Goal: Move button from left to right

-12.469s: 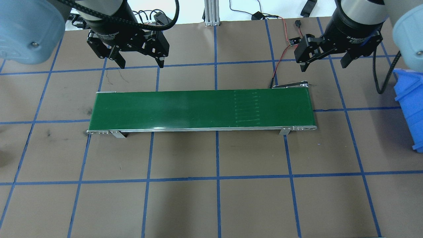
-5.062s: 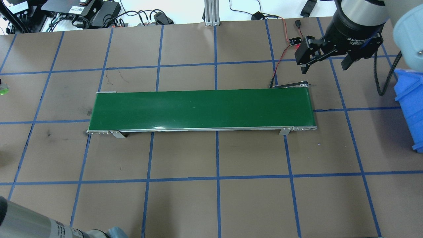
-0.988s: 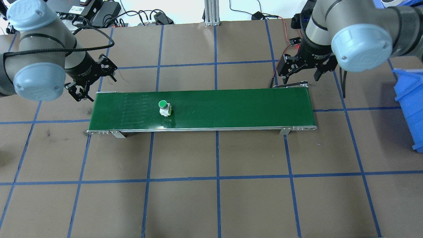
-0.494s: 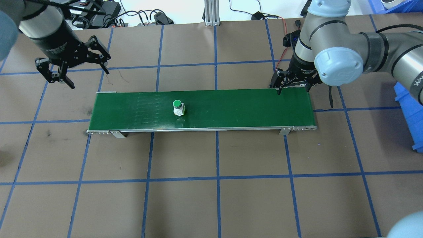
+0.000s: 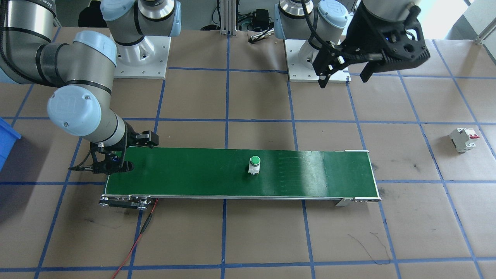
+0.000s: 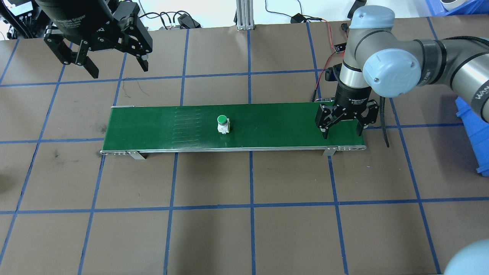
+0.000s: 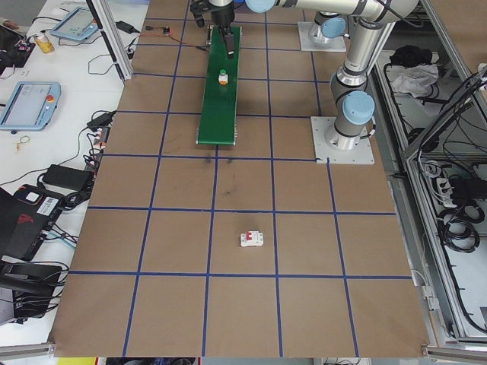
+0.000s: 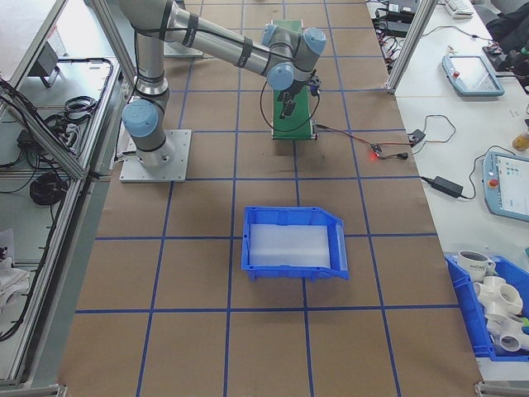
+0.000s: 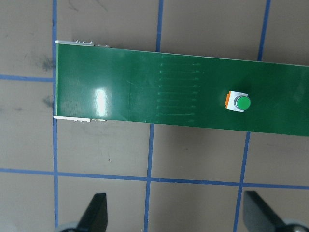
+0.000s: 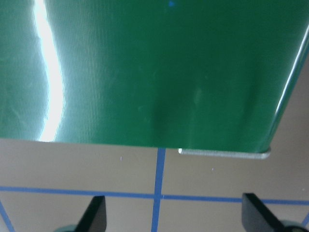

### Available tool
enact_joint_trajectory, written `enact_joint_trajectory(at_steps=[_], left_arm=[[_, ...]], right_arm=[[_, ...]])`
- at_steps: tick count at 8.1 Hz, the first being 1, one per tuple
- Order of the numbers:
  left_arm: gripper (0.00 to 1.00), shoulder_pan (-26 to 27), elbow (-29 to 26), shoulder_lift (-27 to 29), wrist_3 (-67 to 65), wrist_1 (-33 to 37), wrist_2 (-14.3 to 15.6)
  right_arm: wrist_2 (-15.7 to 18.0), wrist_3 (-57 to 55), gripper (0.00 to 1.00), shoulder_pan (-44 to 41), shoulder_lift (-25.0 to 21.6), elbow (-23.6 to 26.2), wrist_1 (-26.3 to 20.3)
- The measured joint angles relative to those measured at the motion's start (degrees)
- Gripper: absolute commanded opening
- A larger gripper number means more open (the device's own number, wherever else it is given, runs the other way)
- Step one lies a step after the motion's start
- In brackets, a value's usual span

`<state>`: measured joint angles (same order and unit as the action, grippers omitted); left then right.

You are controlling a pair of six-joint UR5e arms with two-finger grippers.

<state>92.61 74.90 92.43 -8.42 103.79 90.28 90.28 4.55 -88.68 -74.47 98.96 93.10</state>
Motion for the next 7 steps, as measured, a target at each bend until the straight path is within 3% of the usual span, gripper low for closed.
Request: enact_joint_trajectory(at_steps=[1,2,3,4,5,7], left_arm=[[1.0,1.17,-0.59,-0.42,4.0,-0.84,0.33],[1.0,1.54,-0.68,-0.87,6.13,-1.48,2.02],[1.0,1.69,-0.5,-1.19,6.98,-1.69,4.79],[1.0,1.7,-0.64,-1.26,7.08,-2.37,6.32],[1.0,1.71,-0.45,-1.25,7.06,-4.07,6.83],[1.0,1.79,-0.06,-1.3,7.21,-5.78,5.55]], right_arm=[[0.41,0.08,1.0,0.0,0.04,0.0,-4.01],[0.71,0.03,1.0,0.0,0.27,0.0,-4.01],[0.55,-0.08,1.0,0.0,0.67,0.0,-0.39],[-0.09,-0.34,1.0,0.0,1.02,-0.01,6.45],[-0.91,-0.7,1.0,0.03,1.21,-0.13,12.28],[-1.75,-2.61,1.0,0.08,1.01,-0.39,16.53]])
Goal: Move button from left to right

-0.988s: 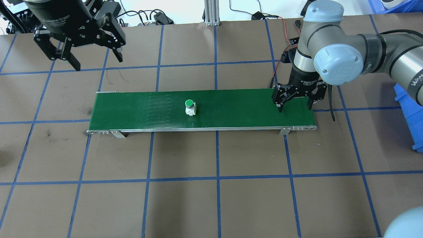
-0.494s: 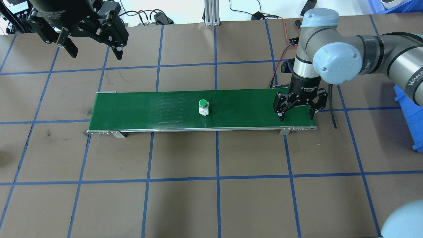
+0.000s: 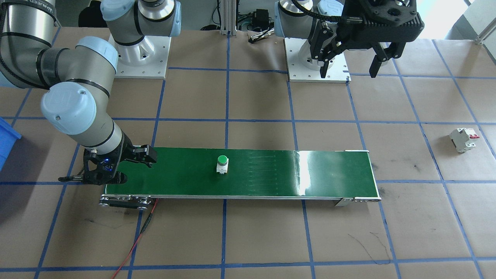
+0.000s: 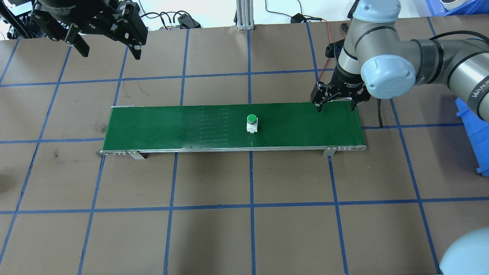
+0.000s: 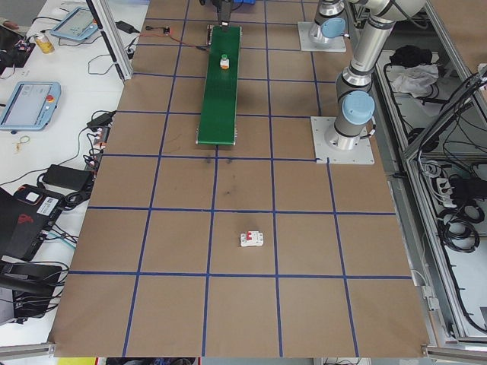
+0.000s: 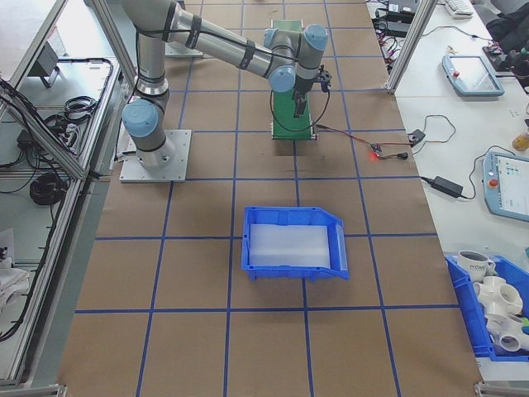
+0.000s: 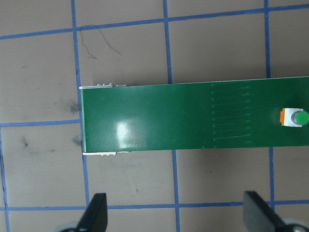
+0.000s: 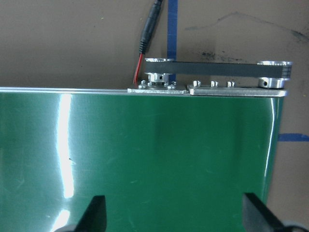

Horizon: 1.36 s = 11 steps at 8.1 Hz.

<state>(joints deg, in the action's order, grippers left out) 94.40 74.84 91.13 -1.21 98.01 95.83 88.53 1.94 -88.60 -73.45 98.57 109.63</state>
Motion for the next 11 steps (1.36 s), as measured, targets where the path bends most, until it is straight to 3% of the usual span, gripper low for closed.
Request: enact_joint_trajectory(at_steps=[2,4,8,10,11], left_arm=[[1.0,0.03,0.11,0.14,-0.01,-0.25,-3.87],[1.0,0.06,0.19,0.12,0.27,0.23,-6.9],[1.0,0.08,0.88,-0.01,0.79,0.22,-7.85],[1.0,0.08,1.13,-0.11,0.88,0.17,-7.98],[1.0,0.08,1.15,-0.09,0.89,0.15,-8.1]], right_arm=[[-1.4,-6.24,1.0,0.01,-0.42,0.07,1.22],[-8.11,-10.41,1.0,0.01,-1.72,0.23,1.28],[-17.58,-17.82,0.99,-0.66,-3.76,0.68,1.2],[-17.94,-19.5,0.99,-1.56,-2.35,1.74,1.26],[-14.32,-19.84,0.94,-2.01,-1.25,2.56,1.45]])
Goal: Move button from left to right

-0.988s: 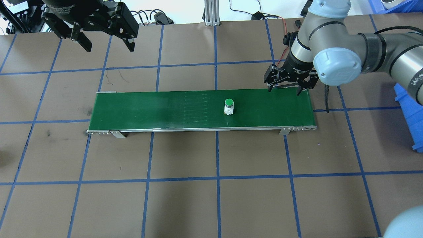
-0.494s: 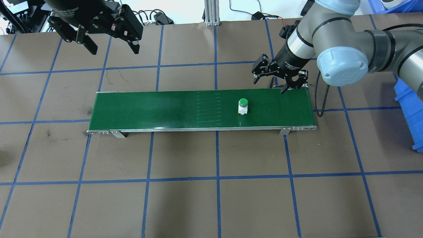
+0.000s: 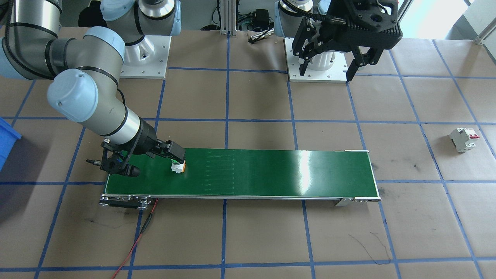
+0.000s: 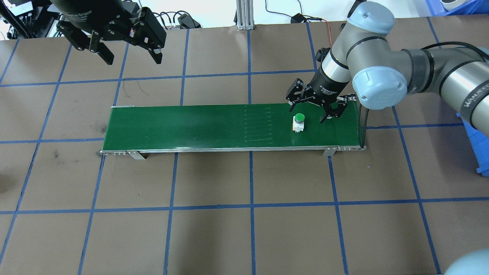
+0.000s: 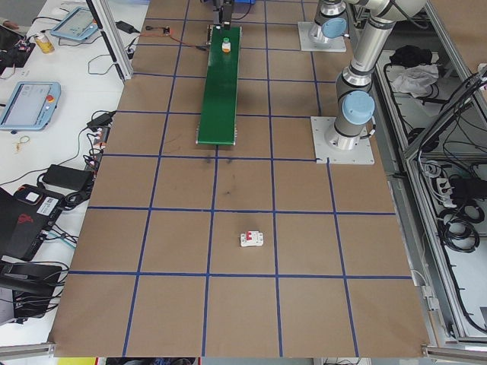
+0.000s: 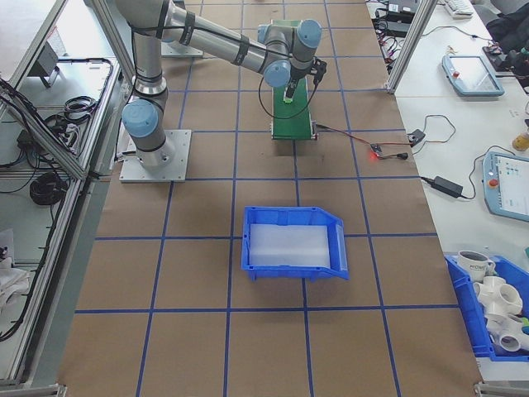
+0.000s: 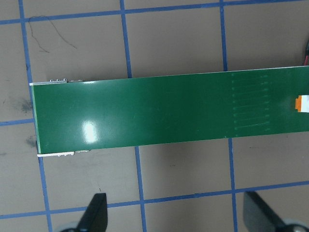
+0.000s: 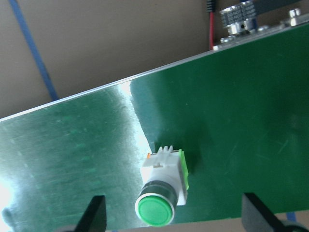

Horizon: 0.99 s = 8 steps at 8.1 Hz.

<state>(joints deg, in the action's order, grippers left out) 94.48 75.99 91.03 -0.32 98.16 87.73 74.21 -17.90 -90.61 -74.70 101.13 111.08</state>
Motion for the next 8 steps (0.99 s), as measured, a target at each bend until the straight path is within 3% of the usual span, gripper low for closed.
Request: enact_joint_trajectory(at_steps=[1,2,3,4,5,8], left_arm=[[1.0,0.0,0.02,0.09,0.02,-0.07,-0.1],[1.0,0.0,0.03,0.07,0.04,-0.12,-0.15],[1.0,0.0,0.03,0.05,0.05,-0.15,-0.18],[1.0,0.0,0.03,0.04,0.06,-0.16,-0.18],[1.0,-0.03,0.04,0.03,0.06,-0.16,-0.19],[1.0,-0.07,0.04,0.02,0.06,-0.16,-0.19]], right_arm=[[3.29,0.03,0.83,-0.22,0.77,0.53,0.3],[5.29,0.47,0.66,-0.3,1.46,0.77,0.75],[6.76,1.39,0.26,-0.32,2.22,0.84,1.49],[7.82,2.94,0.06,-0.35,2.69,0.78,2.4],[9.79,6.37,0.01,-0.35,2.88,0.63,2.97],[15.49,12.98,0.0,-0.24,2.61,0.24,2.95]])
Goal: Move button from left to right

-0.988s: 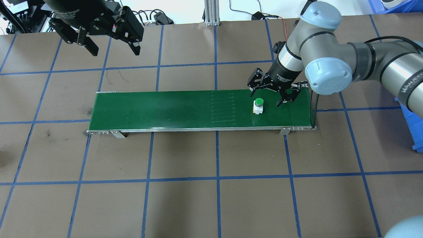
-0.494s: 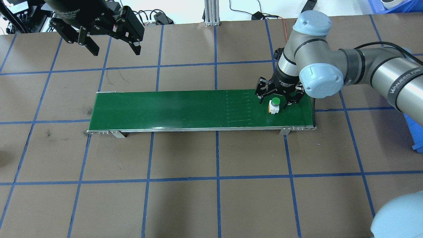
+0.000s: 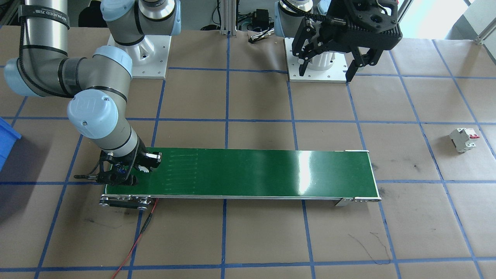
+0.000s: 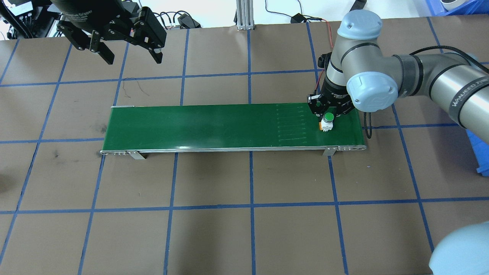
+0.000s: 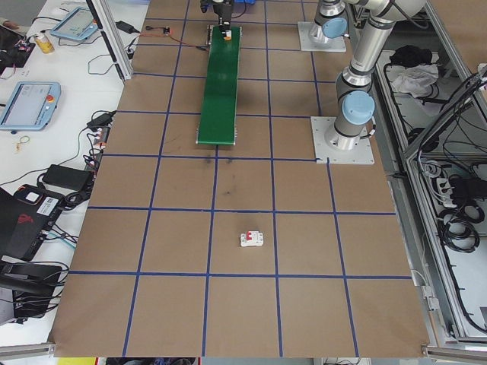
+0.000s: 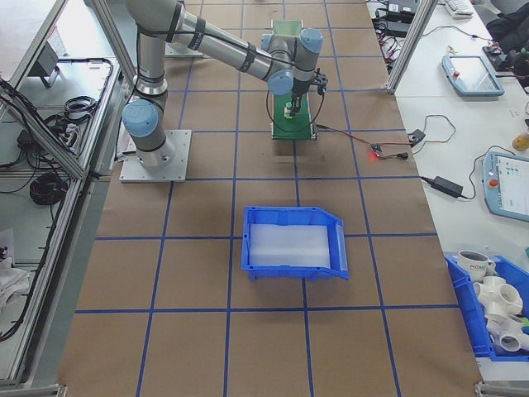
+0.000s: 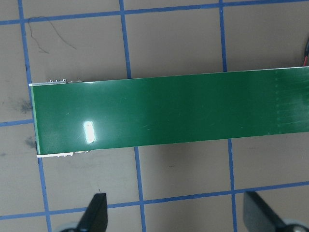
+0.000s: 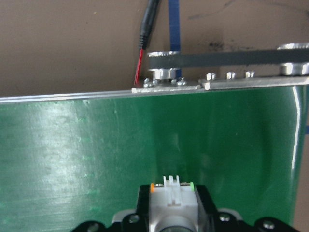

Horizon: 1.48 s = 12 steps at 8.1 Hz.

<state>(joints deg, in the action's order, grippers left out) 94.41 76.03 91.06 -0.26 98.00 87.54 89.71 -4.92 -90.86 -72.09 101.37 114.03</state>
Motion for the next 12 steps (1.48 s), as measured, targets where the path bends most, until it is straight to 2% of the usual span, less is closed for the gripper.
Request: enact_joint_trajectory(at_steps=[2,4,6,8,10,12], left_arm=[[1.0,-0.02,0.0,-0.01,0.0,0.0,0.0],[1.0,0.01,0.0,-0.06,0.0,0.0,0.0],[1.0,0.06,0.11,-0.06,-0.01,0.0,-0.07],[1.0,0.04,0.3,-0.05,-0.07,0.03,-0.09],[1.0,0.06,0.63,-0.19,-0.08,0.0,-0.12],[1.0,0.07,0.75,-0.26,-0.09,0.0,-0.1]], right_arm=[[4.08,3.1,0.0,1.03,-0.64,-4.65,-1.74],[5.97,11.51,0.0,5.15,-2.04,-10.33,-6.37],[7.09,21.78,0.0,12.72,-5.91,-11.61,-9.81],[7.55,37.02,0.0,22.91,-7.97,-11.73,-11.51],[6.7,52.88,0.0,34.12,-7.12,-11.66,-10.26],[5.88,66.92,0.0,42.96,-2.2,-11.63,-2.44]])
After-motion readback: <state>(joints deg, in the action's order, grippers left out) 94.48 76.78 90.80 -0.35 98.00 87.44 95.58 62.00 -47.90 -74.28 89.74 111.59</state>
